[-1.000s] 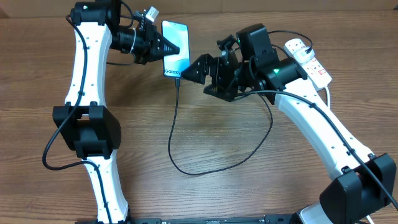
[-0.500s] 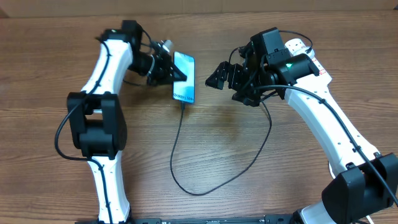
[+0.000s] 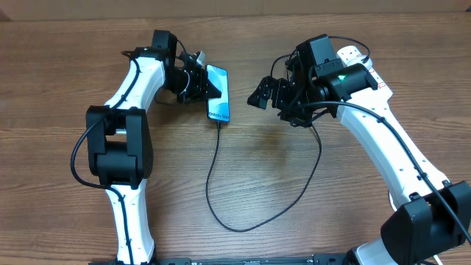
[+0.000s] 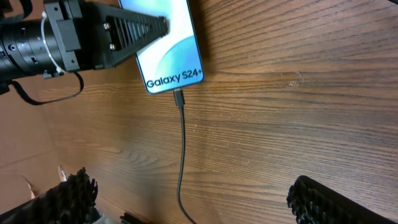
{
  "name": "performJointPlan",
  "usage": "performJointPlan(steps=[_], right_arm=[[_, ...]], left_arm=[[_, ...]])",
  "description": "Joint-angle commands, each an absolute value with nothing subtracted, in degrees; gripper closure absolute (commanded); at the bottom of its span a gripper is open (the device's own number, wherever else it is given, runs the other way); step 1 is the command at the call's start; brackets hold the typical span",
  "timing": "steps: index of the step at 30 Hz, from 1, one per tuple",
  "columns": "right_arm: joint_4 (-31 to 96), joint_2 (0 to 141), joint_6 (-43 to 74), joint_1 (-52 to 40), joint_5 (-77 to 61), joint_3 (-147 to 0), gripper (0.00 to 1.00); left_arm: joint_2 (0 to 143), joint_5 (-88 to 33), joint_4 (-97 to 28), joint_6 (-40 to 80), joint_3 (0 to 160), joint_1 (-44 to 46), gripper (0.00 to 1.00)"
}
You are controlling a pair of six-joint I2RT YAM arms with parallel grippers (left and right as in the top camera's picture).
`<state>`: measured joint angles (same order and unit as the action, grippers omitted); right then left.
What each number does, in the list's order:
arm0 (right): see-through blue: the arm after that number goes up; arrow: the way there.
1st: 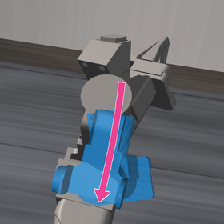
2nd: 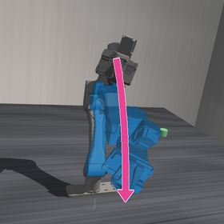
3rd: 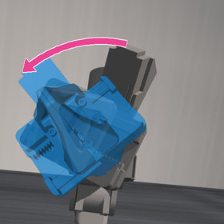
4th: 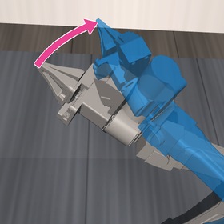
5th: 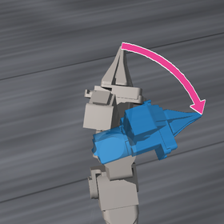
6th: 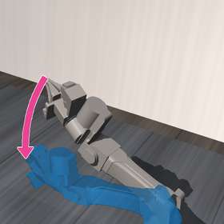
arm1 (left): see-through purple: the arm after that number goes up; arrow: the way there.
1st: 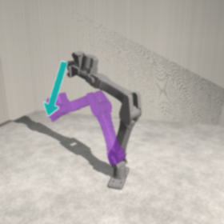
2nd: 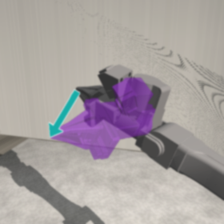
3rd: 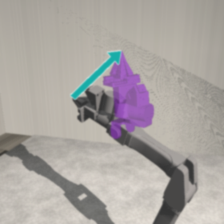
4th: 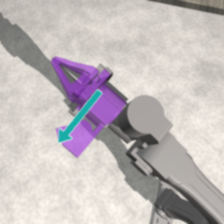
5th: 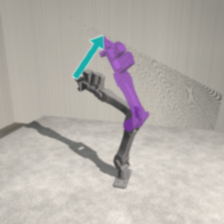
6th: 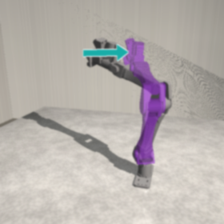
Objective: Plug charger to phone and switch on socket
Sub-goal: 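Lower the phone flat onto the table with the left gripper and release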
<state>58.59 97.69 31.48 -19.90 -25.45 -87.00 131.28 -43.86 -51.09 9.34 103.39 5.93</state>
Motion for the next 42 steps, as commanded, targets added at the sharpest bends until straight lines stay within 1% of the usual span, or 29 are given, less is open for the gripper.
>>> performJointPlan(steps=[1, 13, 20, 23, 28, 30, 31, 33, 34, 35, 37, 42], right_arm=[[58.67, 98.02, 30.98, -19.75, -24.86, -87.72, 0.00], [58.67, 98.02, 30.98, -19.75, -24.86, -87.72, 0.00], [58.85, 98.02, 30.98, -19.75, -24.86, -87.72, 0.00], [58.94, 98.02, 30.98, -19.75, -24.86, -87.72, 0.00], [59.11, 98.02, 30.98, -19.75, -24.86, -87.72, 0.00], [59.11, 98.02, 30.98, -19.75, -24.86, -87.72, 0.00], [59.13, 98.02, 30.98, -19.75, -24.86, -87.72, 0.00], [59.18, 98.02, 30.98, -19.75, -24.86, -87.72, 0.00], [59.20, 98.02, 30.98, -19.75, -24.86, -87.72, 0.00], [59.24, 98.02, 30.98, -19.75, -24.86, -87.72, 0.00], [59.29, 98.02, 30.96, -19.75, -24.80, -87.72, 0.00], [59.81, 98.02, 30.96, -19.75, -22.55, -87.72, 0.00]], left_arm=[[131.15, -44.53, -49.69, 10.83, 103.28, 6.46, 0.96], [134.67, -45.23, -49.01, 12.03, 103.26, 9.04, 0.96], [134.69, -41.71, -49.45, 12.03, 103.26, 9.02, 0.95], [134.69, -39.88, -49.45, 12.05, 103.26, 9.02, 0.93], [134.69, -37.69, -49.50, 12.05, 103.28, 9.02, 0.88], [134.69, -36.75, -49.50, 12.08, 103.26, 9.02, 0.81], [134.69, -36.42, -49.50, 12.05, 103.26, 9.02, 0.75], [134.69, -34.59, -49.65, 12.08, 103.28, 9.02, 0.69], [134.67, -33.76, -49.84, 12.05, 103.28, 9.02, 0.64], [134.67, -32.95, -50.11, 12.05, 103.28, 9.02, 0.62], [134.67, -30.79, -50.98, 12.05, 103.28, 8.99, 0.62], [134.65, -26.28, -53.06, 11.97, 103.44, 8.60, 0.59]])
